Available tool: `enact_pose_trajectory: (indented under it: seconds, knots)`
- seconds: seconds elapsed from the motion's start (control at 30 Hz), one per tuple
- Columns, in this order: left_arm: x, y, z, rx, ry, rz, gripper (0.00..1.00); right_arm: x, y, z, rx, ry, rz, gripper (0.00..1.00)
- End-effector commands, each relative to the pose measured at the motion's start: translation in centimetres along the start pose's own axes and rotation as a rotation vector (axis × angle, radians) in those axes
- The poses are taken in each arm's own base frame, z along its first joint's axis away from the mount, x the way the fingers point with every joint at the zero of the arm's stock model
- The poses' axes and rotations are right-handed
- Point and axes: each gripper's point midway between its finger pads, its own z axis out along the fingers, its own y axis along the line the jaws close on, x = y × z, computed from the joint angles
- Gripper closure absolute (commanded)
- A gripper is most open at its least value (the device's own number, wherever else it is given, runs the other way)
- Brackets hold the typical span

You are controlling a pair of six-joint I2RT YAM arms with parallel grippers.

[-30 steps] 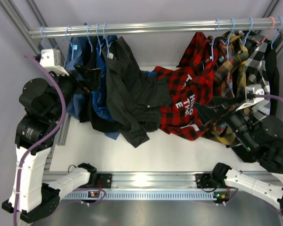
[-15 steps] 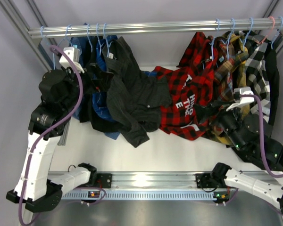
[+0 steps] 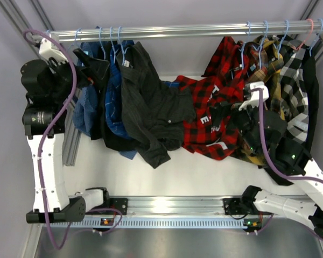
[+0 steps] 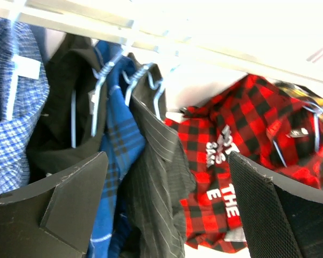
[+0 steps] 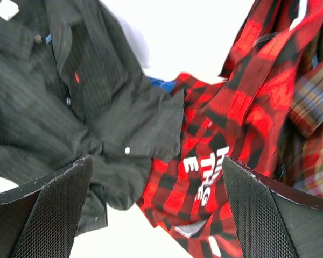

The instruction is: Place the shirt on the hanger

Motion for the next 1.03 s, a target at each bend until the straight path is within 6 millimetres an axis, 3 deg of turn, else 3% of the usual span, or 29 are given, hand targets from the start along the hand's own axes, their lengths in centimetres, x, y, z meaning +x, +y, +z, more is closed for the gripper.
enact_pose_trajectory:
  seconds: [0.0,0.03,0.1,0.13,0.17,0.23,0.3,0.33,0.37,0.4,0.47,0.6,1.0]
  knots:
    - [1.6,-1.2,-0.9,0.085,0.04,-0.011,0.04,-6.1,-0.1,-1.0,-0.027,-0.16,0.044,0.01]
    - [3.8,0.0,-1.8,0.053,0.071,0.013,0.04,-5.7,-0.7,-0.8,0.01,-0.154,0.036,0.01]
    - [5.2,1.9,-3.2,-0.034,0.049,0.046,0.04,-5.1,-2.0,-0.8,0.067,-0.152,0.029,0.01]
    - [4.9,1.2,-5.6,-0.031,-0.002,0.094,0.04,-3.9,-2.5,-0.6,0.091,-0.133,0.018,0.01]
    - [6.3,1.9,-6.2,-0.054,0.012,0.099,0.04,-3.6,-2.9,-0.9,0.102,-0.135,0.022,0.01]
    - [6.4,0.7,-8.7,-0.032,-0.023,0.136,0.03,-1.6,-3.6,-0.6,0.128,-0.109,0.033,0.01]
    - [7.7,0.8,-9.7,-0.027,-0.003,0.134,0.02,-0.8,-4.1,-1.3,0.131,-0.113,0.058,0.01]
    - [8.1,0.4,-10.7,-0.013,-0.003,0.149,0.02,0.6,-4.4,-1.1,0.141,-0.091,0.047,0.01]
    - [9.4,0.9,-10.8,-0.023,0.027,0.14,0.02,0.7,-4.8,-1.9,0.136,-0.107,0.064,0.0]
    - [10.3,1.2,-11.7,-0.036,0.037,0.145,0.02,2.0,-5.0,-1.8,0.141,-0.091,0.064,0.01]
    - [12.6,2.6,-11.7,-0.064,0.083,0.138,0.02,2.5,-4.9,-2.6,0.108,-0.097,0.077,0.0]
    - [14.5,3.7,-12.4,-0.085,0.089,0.161,0.02,4.6,-5.1,-2.8,0.1,-0.072,0.092,0.01]
    - [15.1,3.2,-12.4,-0.052,0.102,0.202,0.02,5.8,-5.2,-2.5,0.113,-0.032,0.069,0.0]
